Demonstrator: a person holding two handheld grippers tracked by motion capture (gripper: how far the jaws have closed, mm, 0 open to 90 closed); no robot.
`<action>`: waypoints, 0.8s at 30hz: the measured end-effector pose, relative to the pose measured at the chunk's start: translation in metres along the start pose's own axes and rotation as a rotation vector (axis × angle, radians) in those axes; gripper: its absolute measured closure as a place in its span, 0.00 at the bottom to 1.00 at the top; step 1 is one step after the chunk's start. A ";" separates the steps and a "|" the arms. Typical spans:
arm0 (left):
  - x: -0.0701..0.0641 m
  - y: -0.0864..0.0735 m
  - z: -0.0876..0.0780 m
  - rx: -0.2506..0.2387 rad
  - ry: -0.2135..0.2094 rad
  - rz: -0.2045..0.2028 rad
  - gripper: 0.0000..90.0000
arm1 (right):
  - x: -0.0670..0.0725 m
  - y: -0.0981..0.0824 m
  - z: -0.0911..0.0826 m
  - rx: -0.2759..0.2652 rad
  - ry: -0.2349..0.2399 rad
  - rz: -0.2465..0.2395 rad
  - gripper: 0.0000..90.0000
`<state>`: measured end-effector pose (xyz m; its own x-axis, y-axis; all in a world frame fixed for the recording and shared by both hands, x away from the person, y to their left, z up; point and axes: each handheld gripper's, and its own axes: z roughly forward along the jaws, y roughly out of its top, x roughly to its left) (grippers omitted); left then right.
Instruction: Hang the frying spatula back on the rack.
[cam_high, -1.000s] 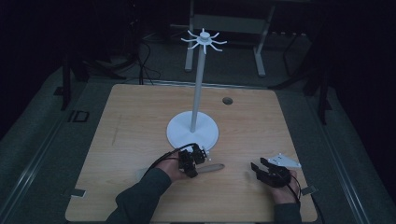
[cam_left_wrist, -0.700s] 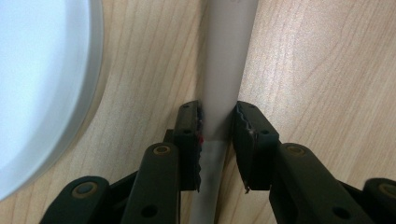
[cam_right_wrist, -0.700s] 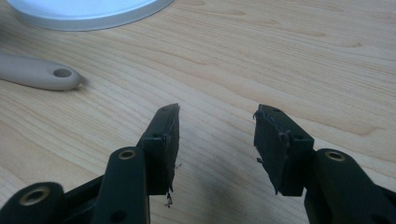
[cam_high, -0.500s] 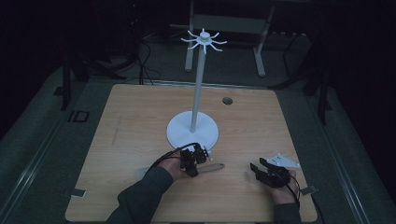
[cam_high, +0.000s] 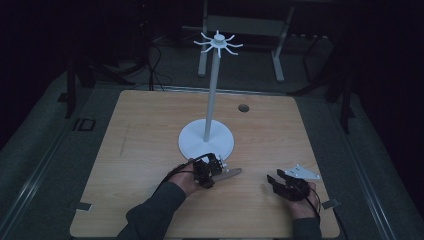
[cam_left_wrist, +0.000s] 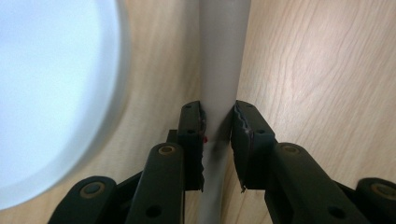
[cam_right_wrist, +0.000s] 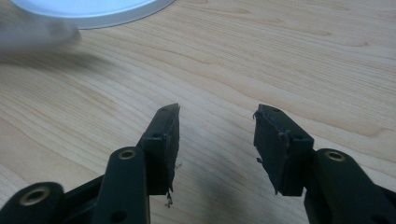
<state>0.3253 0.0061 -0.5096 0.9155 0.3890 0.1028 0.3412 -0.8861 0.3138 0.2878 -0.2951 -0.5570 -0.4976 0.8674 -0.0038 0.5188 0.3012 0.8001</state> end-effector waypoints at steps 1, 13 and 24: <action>0.001 0.000 -0.004 -0.017 0.003 -0.008 0.83 | 0.001 0.001 0.000 -0.001 0.001 0.003 0.57; -0.002 -0.004 -0.043 -0.215 0.121 -0.111 0.83 | 0.038 0.019 0.006 -0.047 0.116 -0.032 0.59; -0.010 -0.002 -0.073 -0.363 0.126 -0.143 0.83 | 0.092 0.052 0.026 -0.092 0.385 -0.072 0.62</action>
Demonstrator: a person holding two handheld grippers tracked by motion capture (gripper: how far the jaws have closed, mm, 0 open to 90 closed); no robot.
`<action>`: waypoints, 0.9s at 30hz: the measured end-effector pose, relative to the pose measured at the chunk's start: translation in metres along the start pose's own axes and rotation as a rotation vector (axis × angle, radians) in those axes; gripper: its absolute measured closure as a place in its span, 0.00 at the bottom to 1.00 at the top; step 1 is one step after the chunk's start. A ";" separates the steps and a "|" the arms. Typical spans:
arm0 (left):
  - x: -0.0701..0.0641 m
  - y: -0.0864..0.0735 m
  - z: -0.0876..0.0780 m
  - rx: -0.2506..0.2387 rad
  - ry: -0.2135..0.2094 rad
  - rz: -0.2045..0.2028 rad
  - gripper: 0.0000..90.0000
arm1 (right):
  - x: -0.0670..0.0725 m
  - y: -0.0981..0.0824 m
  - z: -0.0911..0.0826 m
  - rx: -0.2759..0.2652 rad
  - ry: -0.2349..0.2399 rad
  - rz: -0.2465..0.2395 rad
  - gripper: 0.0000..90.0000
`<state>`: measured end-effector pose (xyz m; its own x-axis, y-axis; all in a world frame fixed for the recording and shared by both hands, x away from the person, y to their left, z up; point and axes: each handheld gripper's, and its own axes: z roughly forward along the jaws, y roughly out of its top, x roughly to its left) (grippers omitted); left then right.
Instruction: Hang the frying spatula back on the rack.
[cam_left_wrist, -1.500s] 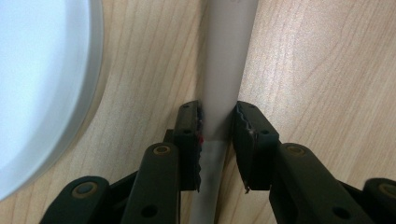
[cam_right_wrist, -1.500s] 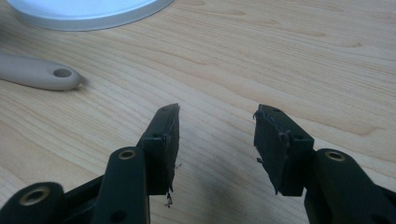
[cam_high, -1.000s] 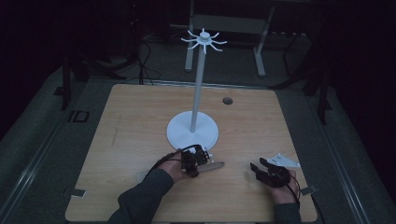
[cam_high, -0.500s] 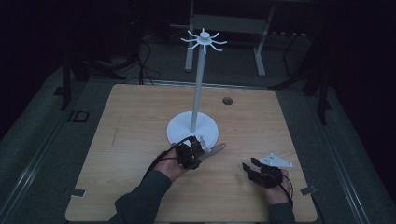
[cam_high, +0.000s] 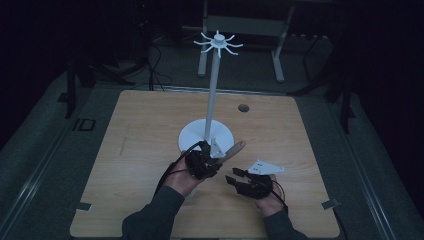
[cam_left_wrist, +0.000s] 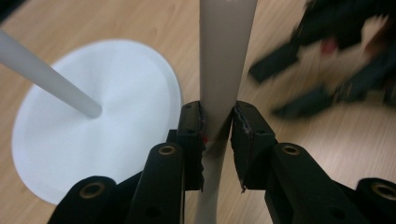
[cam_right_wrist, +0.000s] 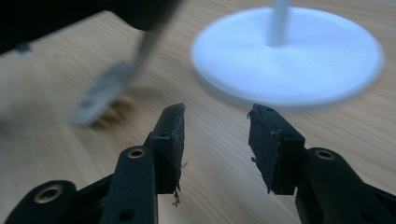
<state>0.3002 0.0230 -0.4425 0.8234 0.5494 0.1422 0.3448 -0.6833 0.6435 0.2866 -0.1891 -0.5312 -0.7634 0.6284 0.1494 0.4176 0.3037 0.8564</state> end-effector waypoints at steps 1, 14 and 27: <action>0.000 0.001 -0.002 -0.014 0.003 -0.011 0.83 | 0.004 0.004 0.004 -0.010 0.018 -0.004 0.62; 0.001 0.008 -0.008 -0.137 -0.030 -0.103 0.82 | 0.025 0.024 0.028 -0.123 0.082 0.029 0.76; 0.015 0.002 -0.007 -0.195 -0.171 -0.092 0.77 | 0.019 0.032 0.025 -0.162 0.163 0.043 0.88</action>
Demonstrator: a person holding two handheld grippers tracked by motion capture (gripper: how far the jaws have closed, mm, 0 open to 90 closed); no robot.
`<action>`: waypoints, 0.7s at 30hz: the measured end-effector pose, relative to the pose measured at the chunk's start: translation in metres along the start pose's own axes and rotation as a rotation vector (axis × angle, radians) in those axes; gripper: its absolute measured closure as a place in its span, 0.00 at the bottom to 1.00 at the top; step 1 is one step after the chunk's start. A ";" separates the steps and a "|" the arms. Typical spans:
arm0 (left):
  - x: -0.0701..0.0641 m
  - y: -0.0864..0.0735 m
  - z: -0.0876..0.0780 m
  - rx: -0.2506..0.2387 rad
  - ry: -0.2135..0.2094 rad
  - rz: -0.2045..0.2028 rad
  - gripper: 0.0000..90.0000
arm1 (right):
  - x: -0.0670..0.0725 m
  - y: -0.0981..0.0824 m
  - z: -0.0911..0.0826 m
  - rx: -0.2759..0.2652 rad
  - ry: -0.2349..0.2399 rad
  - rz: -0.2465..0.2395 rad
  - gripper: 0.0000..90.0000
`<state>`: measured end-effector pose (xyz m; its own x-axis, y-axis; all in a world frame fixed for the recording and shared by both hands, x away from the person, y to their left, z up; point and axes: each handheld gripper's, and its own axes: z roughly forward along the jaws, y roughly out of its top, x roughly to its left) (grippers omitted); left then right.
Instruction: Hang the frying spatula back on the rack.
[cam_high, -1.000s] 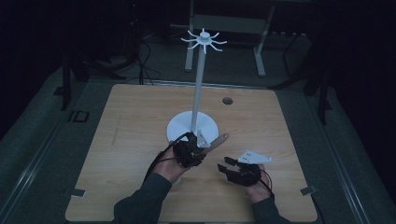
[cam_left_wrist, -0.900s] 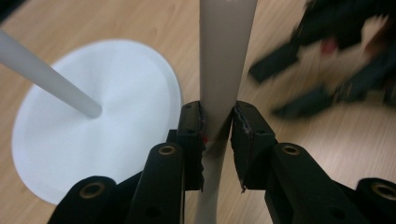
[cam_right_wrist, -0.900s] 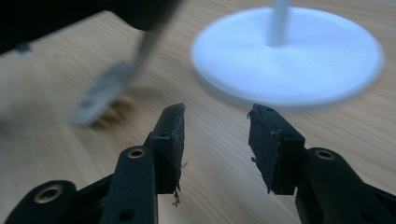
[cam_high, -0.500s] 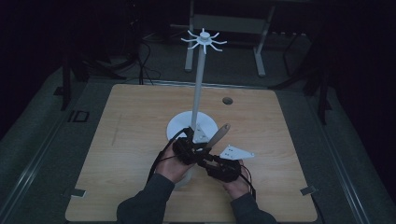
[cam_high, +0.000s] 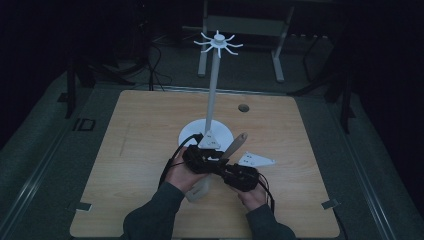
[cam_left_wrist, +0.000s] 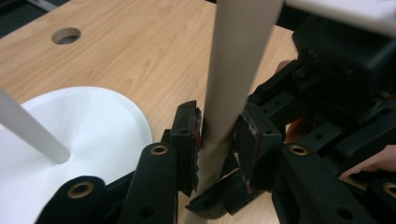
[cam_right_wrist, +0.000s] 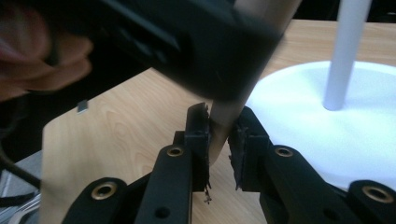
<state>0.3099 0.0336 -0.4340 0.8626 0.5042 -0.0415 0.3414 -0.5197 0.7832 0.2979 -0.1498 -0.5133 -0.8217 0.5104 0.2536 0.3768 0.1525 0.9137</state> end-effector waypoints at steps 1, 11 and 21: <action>0.001 -0.001 0.001 -0.007 -0.010 0.000 0.77 | 0.000 0.000 0.000 0.000 0.000 0.000 0.88; -0.007 0.000 -0.002 -0.040 0.066 0.043 0.83 | 0.001 0.005 -0.003 0.011 -0.012 -0.029 0.87; -0.005 0.000 -0.008 -0.069 0.125 0.004 0.83 | 0.003 0.007 -0.013 0.035 -0.099 -0.084 0.70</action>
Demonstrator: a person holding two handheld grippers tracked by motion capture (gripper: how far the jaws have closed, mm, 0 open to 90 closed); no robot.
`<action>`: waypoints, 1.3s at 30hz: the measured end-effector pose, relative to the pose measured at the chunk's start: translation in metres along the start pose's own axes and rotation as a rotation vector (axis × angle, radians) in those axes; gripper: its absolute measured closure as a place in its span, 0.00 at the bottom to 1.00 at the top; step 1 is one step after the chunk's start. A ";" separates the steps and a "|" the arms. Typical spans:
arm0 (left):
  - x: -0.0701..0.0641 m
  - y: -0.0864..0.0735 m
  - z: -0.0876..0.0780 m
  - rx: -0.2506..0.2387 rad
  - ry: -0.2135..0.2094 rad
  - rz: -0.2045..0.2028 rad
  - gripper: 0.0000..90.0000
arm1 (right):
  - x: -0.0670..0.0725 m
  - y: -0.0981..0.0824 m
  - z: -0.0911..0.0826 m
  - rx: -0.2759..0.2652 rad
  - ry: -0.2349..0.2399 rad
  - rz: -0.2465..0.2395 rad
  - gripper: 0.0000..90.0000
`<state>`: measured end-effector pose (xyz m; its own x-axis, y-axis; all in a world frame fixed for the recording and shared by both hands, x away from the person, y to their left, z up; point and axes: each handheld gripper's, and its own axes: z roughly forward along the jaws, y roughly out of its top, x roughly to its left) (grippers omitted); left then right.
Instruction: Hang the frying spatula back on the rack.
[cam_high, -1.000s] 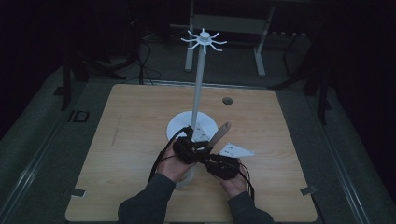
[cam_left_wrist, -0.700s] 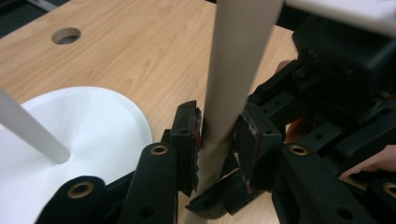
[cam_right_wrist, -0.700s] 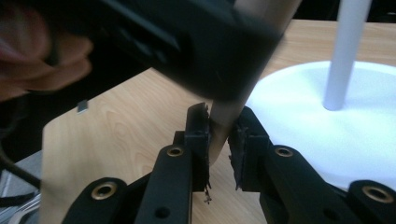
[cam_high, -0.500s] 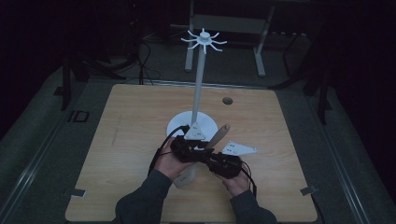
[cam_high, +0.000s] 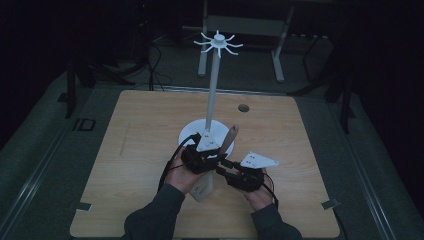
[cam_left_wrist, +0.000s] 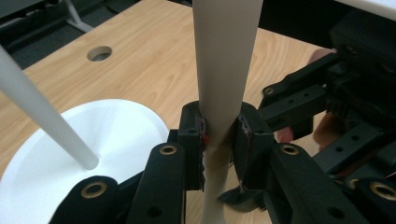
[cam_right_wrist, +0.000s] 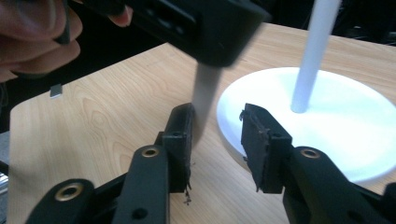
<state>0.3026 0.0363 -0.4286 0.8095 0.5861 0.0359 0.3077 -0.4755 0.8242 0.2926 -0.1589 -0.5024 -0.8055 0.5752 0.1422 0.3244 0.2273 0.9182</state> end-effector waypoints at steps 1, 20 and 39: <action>0.000 0.000 -0.001 -0.004 0.004 -0.003 0.83 | -0.001 0.000 -0.003 0.001 -0.010 -0.001 0.70; 0.001 0.007 -0.020 -0.104 0.156 -0.052 0.83 | -0.035 -0.038 -0.057 0.035 -0.205 0.054 0.64; 0.016 0.026 -0.036 -0.178 0.250 -0.130 0.83 | -0.047 -0.047 -0.066 0.033 -0.278 0.096 0.62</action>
<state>0.3056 0.0569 -0.3864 0.6151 0.7873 0.0435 0.2901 -0.2772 0.9160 0.2826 -0.2484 -0.5278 -0.6054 0.7873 0.1170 0.4120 0.1842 0.8924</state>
